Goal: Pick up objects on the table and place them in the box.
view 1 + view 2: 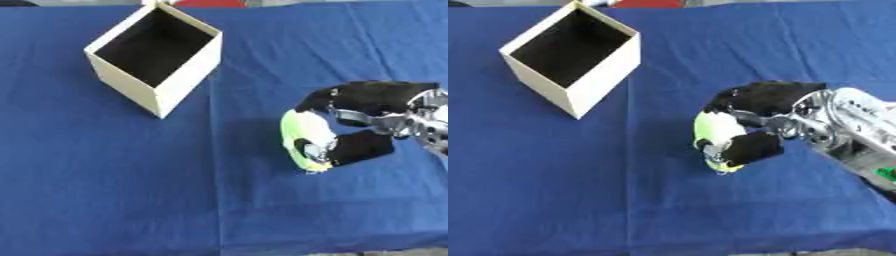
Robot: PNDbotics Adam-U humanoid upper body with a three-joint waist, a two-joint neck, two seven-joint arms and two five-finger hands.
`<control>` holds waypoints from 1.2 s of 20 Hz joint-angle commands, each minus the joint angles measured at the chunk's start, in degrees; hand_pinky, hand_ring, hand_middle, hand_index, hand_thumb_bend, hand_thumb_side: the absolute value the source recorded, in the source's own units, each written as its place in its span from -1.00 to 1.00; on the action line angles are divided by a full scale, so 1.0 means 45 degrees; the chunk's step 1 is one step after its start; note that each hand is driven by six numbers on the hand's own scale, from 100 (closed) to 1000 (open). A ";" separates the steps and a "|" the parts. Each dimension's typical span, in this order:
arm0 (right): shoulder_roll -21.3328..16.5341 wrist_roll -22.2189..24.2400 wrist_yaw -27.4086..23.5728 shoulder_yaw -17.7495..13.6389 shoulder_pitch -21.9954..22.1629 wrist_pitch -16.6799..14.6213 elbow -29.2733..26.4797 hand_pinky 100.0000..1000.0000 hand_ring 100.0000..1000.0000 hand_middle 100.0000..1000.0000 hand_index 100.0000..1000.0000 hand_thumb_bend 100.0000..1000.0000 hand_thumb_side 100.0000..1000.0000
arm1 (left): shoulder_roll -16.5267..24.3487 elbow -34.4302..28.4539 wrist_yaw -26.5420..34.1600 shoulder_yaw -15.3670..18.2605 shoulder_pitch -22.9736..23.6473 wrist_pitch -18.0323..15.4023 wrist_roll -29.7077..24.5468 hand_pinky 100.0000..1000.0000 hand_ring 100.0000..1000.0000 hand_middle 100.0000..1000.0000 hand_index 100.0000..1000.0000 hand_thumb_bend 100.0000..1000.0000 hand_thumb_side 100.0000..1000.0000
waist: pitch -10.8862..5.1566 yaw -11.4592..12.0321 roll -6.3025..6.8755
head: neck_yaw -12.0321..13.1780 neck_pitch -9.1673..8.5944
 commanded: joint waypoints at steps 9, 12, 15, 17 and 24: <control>0.0321 0.0866 0.1162 -0.0159 0.0148 0.0458 0.1233 0.93 0.94 0.87 1.00 -0.64 1.00 | 0.0044 -0.0231 0.0116 -0.0003 -0.0140 -0.0004 -0.0058 -0.13 0.13 0.35 0.71 -0.40 0.36 | -0.0141 0.0005 0.0088 | -0.0093 -0.0072; 0.0447 0.0776 0.1211 -0.0067 0.0168 0.0517 0.1631 0.97 0.94 0.88 1.00 -0.62 1.00 | 0.0023 -0.0231 0.0127 -0.0003 -0.0130 -0.0006 -0.0061 -0.13 0.13 0.35 0.71 -0.40 0.37 | -0.0135 0.0018 0.0104 | -0.0124 -0.0081; 0.0631 0.0645 0.1425 0.0002 0.0181 0.0411 0.2050 0.97 0.94 0.88 1.00 -0.59 1.00 | -0.0003 -0.0231 0.0146 0.0005 -0.0102 -0.0007 -0.0058 -0.13 0.13 0.34 0.71 -0.40 0.37 | -0.0124 0.0032 0.0115 | -0.0164 -0.0094; 0.0784 0.0627 0.1569 0.0116 0.0125 0.0262 0.2303 0.96 0.94 0.88 1.00 -0.58 1.00 | -0.0019 -0.0231 0.0162 0.0001 -0.0112 -0.0013 -0.0061 -0.13 0.13 0.34 0.71 -0.40 0.37 | -0.0114 0.0047 0.0112 | -0.0185 -0.0100; 0.1203 0.0615 0.2033 0.0352 -0.0020 0.0015 0.2933 0.92 0.93 0.86 1.00 -0.53 1.00 | -0.0054 -0.0231 0.0214 -0.0001 -0.0091 -0.0014 -0.0067 -0.13 0.13 0.32 0.71 -0.41 0.37 | -0.0090 0.0067 0.0103 | -0.0202 -0.0058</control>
